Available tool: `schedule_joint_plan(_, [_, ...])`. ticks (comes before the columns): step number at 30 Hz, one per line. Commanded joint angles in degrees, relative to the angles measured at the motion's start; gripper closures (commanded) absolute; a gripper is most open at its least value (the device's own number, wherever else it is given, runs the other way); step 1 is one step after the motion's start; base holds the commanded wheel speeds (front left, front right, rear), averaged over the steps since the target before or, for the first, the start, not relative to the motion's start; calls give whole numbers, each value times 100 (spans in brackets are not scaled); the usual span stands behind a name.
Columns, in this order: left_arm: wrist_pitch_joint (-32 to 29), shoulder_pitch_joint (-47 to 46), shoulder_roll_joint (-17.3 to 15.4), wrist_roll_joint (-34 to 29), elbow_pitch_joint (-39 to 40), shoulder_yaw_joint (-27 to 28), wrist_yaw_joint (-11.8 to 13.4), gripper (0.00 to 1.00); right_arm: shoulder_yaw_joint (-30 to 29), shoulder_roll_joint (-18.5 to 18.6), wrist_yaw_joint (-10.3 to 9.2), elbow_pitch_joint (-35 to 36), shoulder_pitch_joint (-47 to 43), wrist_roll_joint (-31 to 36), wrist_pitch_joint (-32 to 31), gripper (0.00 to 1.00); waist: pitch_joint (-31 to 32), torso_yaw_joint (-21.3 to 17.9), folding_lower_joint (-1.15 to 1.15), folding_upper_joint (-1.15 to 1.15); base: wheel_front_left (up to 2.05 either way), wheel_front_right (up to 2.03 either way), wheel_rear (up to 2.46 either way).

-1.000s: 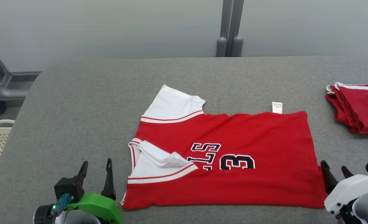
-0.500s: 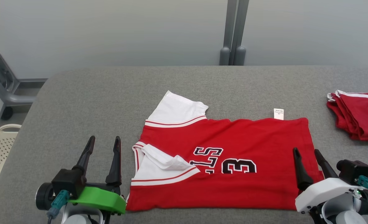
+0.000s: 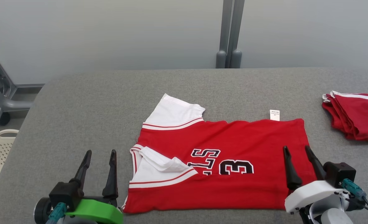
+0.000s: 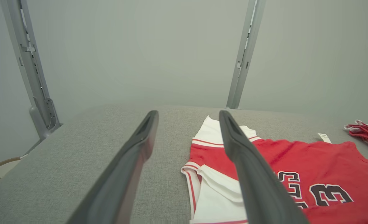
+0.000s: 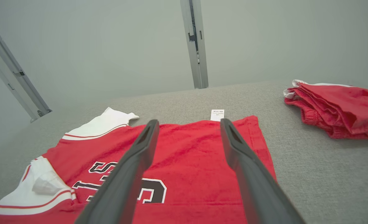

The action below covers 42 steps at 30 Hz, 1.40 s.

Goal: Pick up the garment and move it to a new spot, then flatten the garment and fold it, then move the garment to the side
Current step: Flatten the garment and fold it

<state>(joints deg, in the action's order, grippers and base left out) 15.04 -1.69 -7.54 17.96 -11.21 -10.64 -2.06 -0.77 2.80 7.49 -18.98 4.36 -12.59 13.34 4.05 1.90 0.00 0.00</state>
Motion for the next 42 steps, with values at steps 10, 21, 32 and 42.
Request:
schedule_joint_plan(10, [15,302,255,-290,-741,368,-102,0,38,17,-1,-360,24,396,140,0,-31,-30,0,0,0,0,0])
schedule_joint_plan(21, [16,119,312,-413,-985,567,-208,0,219,17,-1,-112,-138,413,-98,0,-67,-109,0,0,0,0,0])
schedule_joint_plan(32, [17,94,356,-529,-1049,623,-320,0,231,17,-1,59,-182,314,-149,0,-77,-142,0,0,0,0,0])
schedule_joint_plan(42, [16,-215,333,-637,-1295,509,-398,0,207,18,-1,77,-4,429,-320,0,-245,-157,0,0,0,0,0])
